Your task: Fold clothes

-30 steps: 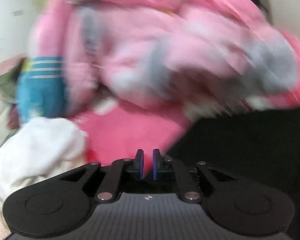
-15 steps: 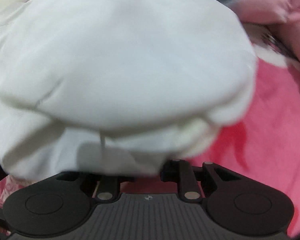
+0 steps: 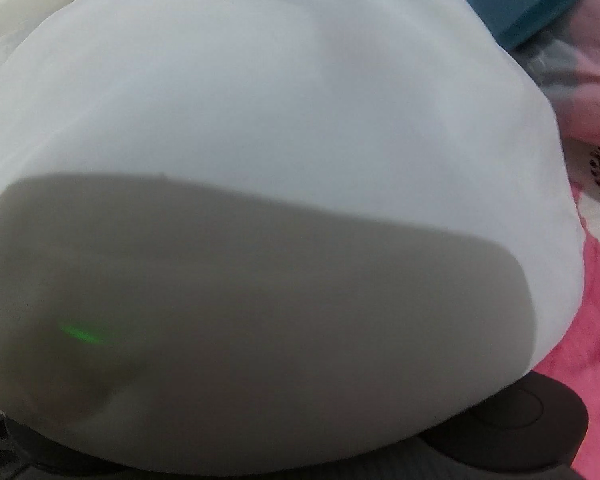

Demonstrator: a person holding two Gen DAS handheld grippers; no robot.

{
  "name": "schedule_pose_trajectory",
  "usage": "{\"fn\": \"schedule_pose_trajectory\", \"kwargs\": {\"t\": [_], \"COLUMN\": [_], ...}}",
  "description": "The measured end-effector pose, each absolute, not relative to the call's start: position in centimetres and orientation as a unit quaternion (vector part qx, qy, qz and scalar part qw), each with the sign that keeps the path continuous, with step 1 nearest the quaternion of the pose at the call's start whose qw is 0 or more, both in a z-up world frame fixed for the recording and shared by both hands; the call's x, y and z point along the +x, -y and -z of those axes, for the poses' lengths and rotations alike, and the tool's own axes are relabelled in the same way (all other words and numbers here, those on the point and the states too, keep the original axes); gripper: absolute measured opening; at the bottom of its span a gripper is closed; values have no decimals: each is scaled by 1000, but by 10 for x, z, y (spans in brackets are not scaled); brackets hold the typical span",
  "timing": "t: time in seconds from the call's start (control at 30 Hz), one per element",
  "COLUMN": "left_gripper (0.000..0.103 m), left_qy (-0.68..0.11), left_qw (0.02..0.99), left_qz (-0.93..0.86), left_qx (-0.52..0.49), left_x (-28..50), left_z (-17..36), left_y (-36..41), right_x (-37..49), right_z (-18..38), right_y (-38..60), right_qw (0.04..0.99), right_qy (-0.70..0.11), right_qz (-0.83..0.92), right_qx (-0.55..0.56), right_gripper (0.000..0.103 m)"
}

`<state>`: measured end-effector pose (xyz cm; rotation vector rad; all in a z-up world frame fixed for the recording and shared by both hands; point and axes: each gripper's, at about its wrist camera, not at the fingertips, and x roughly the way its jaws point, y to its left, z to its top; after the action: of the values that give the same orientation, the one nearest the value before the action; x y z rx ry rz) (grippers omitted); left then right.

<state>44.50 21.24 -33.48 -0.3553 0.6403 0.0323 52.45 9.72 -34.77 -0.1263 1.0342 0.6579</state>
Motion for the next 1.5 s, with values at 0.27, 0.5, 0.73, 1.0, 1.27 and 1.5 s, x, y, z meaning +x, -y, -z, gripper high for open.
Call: {"fn": "schedule_pose_trajectory", "kwargs": {"t": [0.27, 0.5, 0.73, 1.0, 1.27, 1.5], "left_gripper": [56, 83, 84, 84, 84, 83], "left_qy": [-316, -324, -341, -399, -448, -456], "left_qw": [933, 938, 927, 897, 865, 860], "left_qz": [-24, 17, 53, 117, 193, 204], "left_qx": [-168, -123, -146, -150, -118, -103], "left_x": [480, 432, 396, 361, 339, 335], "left_z": [326, 321, 307, 310, 324, 334], "left_y": [-226, -202, -185, -127, -48, -10], "right_x": [559, 524, 497, 449, 381, 351], "right_z": [343, 337, 286, 240, 260, 276], "right_y": [-130, -77, 20, 134, 162, 169], "right_qw": [826, 825, 838, 868, 849, 845], "right_qy": [-487, -506, -507, -479, -507, -516], "right_qz": [-281, -246, -200, -124, -145, -141], "right_qx": [-42, -42, -21, 49, 23, -23], "right_gripper": [16, 26, 38, 39, 31, 28]}}
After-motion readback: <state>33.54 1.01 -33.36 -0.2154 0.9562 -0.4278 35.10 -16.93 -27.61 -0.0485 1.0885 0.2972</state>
